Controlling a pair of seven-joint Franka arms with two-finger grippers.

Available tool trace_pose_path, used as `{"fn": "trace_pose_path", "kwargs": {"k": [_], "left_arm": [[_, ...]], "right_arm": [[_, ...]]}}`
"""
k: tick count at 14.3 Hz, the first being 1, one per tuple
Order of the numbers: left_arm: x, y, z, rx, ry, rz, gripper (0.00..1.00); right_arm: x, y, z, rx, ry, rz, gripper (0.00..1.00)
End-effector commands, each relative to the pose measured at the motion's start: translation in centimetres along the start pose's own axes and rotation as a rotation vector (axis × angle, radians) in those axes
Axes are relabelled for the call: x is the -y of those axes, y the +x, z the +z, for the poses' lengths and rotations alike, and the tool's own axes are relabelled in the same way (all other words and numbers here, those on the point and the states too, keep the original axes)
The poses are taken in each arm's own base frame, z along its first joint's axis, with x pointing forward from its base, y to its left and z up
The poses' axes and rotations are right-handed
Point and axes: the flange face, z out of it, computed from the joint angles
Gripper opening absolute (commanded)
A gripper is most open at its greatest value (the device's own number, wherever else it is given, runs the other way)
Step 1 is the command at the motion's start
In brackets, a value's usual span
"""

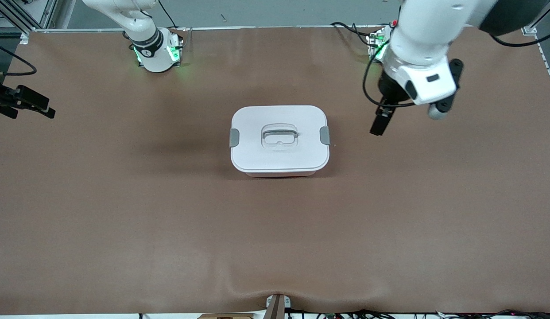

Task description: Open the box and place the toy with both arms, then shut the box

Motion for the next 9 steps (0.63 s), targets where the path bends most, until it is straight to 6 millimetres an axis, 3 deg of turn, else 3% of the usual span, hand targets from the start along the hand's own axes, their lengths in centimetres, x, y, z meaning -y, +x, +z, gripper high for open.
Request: {"fn": "trace_pose_path", "kwargs": {"k": [1, 3, 5, 9], "left_arm": [[0.9, 1.9, -1.3, 0.013, -0.003, 0.109, 1.0], [1.0, 3.0, -1.3, 0.01, -0.005, 0.174, 1.0], [1.6, 7.0, -1.1, 0.007, -0.002, 0.243, 1.0], [2.4, 10.9, -1.1, 0.005, -0.001, 0.514, 1.0]], "right_arm": [[-0.1, -0.7, -1.0, -0.006, -0.015, 0.007, 1.0], [0.0, -0.7, -0.9, -0.005, -0.015, 0.005, 1.0], [0.1, -0.7, -0.8, 0.001, -0.013, 0.004, 1.0], [0.5, -0.8, -0.7, 0.009, -0.013, -0.003, 1.0]]}}
